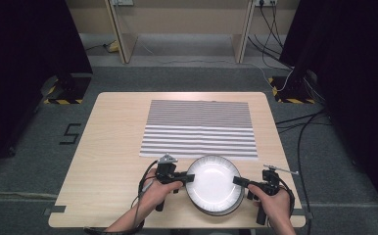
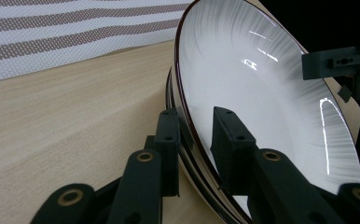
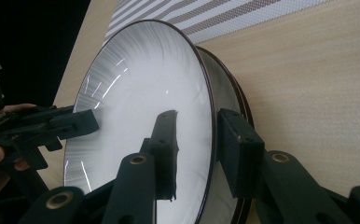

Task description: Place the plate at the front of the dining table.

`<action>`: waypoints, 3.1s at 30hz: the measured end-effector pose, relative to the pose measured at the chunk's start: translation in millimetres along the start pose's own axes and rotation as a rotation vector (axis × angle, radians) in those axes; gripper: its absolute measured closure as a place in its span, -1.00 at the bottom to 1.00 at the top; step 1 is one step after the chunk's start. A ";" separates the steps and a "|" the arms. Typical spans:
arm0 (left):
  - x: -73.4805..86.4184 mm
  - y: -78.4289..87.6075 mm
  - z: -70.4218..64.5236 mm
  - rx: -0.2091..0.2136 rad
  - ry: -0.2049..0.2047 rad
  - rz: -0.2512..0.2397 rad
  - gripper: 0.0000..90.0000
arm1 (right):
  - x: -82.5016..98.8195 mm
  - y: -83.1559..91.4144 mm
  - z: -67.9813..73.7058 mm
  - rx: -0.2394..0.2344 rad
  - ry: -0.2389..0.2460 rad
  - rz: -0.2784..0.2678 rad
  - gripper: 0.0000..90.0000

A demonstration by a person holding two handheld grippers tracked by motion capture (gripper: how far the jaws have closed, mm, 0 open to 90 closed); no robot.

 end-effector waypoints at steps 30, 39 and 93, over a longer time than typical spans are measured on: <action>-17.4 3.4 3.6 -0.035 0.072 -0.058 0.82 | -8.2 2.4 5.4 0.119 0.107 -0.067 0.92; -25.5 4.5 4.9 -0.034 0.052 -0.119 0.86 | -14.0 2.9 9.1 0.137 0.156 -0.106 0.92; -63.3 9.5 4.4 -0.015 0.007 -0.192 0.89 | -48.5 11.7 23.7 0.179 0.275 -0.184 0.92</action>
Point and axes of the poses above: each handheld gripper's, and its own axes: y roughly backward along the jaws, x roughly out of its underside, z roughly to its left, the point moved 10 cm from there along -y, roughly forward along the jaws, and after that the axes turned 1 degree about y, right-handed, at the moved point
